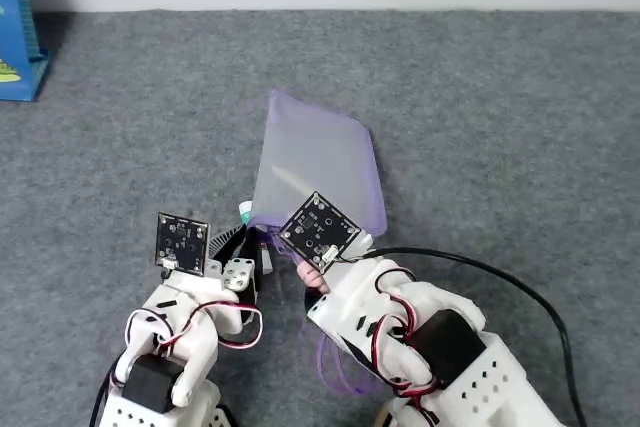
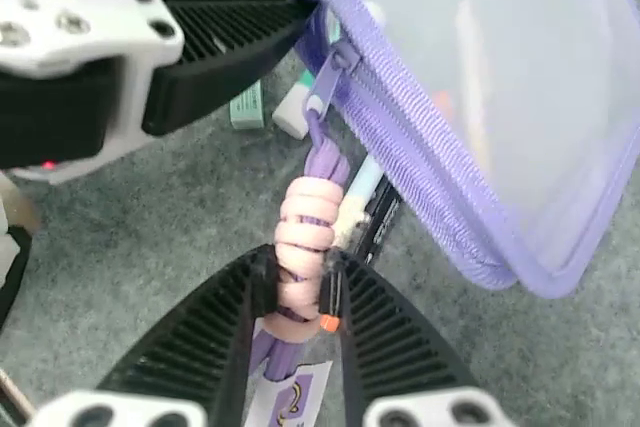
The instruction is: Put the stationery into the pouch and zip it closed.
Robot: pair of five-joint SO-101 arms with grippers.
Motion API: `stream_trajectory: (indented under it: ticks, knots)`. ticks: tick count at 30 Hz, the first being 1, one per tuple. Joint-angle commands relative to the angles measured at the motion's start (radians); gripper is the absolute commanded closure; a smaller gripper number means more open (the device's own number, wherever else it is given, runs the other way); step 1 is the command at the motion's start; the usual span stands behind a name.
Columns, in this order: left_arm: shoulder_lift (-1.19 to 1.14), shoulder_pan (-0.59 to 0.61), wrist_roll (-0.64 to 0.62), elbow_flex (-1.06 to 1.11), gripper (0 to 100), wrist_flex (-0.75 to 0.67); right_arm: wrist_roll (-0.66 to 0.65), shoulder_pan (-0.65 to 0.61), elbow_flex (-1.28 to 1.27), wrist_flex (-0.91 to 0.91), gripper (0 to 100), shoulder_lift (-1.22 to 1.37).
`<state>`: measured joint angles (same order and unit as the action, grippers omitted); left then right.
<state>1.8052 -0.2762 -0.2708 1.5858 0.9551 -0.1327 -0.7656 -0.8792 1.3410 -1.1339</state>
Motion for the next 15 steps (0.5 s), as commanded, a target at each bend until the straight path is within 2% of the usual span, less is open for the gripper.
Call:
stream_trajectory:
  ticks: [1,4,7,15]
  knots:
    - [0.015,0.055,0.003,-0.01,99,-0.028,-0.057,0.091,0.043,0.033,99.1,-0.028]
    - [0.015,0.118,0.002,-0.01,99,-0.031,-0.117,0.239,0.043,0.035,99.1,-0.028]
    - [0.015,0.149,-0.028,-0.01,99,-0.028,-0.161,0.332,0.043,0.054,99.1,-0.054]
    - [0.015,0.178,-0.06,-0.015,99,-0.026,-0.222,0.381,0.043,0.137,99.1,-0.269]
